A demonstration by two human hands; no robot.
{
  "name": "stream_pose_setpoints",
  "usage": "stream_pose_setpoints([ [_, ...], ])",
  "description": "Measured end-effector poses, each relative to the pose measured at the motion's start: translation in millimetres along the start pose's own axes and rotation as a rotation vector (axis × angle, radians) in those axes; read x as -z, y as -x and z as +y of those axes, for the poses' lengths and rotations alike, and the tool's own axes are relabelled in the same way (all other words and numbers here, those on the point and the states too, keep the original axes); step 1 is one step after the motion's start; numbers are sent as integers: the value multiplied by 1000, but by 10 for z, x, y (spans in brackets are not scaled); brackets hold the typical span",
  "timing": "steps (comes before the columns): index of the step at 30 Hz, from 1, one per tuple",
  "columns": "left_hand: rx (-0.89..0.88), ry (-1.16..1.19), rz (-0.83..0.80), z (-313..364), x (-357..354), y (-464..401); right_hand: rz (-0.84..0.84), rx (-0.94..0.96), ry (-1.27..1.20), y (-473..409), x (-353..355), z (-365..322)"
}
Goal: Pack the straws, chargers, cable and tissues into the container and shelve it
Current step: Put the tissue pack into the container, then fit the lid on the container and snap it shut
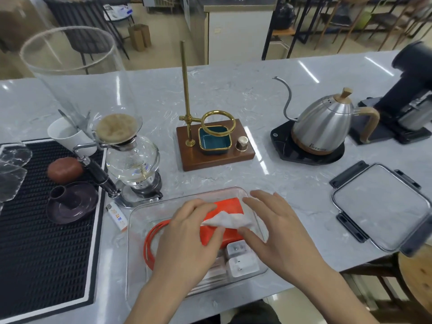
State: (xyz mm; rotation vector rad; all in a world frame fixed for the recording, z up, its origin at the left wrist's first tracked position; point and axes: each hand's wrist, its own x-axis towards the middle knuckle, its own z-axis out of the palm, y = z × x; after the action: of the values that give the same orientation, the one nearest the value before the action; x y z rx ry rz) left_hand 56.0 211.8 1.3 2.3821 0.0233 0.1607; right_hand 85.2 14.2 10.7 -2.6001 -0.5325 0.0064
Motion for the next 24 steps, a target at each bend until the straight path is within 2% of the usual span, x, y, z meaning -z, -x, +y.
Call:
stream_pose_setpoints([
  [6,-66,125,-11,249,-162,-99,20,-110,34,142,160,246],
  [12,-128,141,-53,618,-487,-201,48,-212,47,362,436,665],
  [24,-191,78,-248,1562,-1632,-326,77,-324,45,983,1009,2008],
])
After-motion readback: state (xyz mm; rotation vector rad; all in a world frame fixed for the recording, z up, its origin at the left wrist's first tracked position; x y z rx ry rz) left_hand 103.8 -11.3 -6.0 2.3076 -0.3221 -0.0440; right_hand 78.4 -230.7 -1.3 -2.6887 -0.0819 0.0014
